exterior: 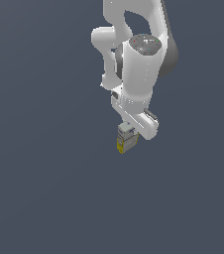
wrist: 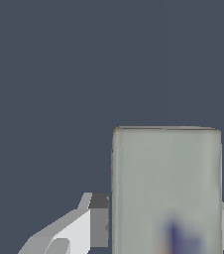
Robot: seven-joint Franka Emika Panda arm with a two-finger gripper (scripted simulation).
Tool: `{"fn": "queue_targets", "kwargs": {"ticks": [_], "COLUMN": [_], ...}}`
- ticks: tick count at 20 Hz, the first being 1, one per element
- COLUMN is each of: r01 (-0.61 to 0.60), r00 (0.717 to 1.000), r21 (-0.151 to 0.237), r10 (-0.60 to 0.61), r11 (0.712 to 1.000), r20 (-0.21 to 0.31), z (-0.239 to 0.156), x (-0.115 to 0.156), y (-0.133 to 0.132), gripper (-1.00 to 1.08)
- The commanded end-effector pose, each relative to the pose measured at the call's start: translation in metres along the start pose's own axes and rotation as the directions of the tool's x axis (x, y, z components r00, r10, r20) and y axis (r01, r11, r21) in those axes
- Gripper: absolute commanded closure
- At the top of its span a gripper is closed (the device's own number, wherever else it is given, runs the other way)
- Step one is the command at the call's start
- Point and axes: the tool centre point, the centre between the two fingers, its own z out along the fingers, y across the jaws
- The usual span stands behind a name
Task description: Pick up the object and move it to a goal position.
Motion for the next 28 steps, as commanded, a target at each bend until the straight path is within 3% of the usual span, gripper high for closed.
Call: {"fn": "queue_targets", "kwargs": {"ticks": [1,17,28], "r01": [0.000,0.000,0.000], "r00": [1.000,1.000,1.000], "r21": [0.001,0.001,0.001], "r10": [0.000,0.000,0.000], "r11": [1.000,1.000,1.000], "r20": [0.000,0.000,0.000], "z": [-0.024,-0.202,-0.266], "x": [0.001,0.013,0.019], "y": [0.006,0.044,0.055], "gripper": [1.08,1.08,1.08]}}
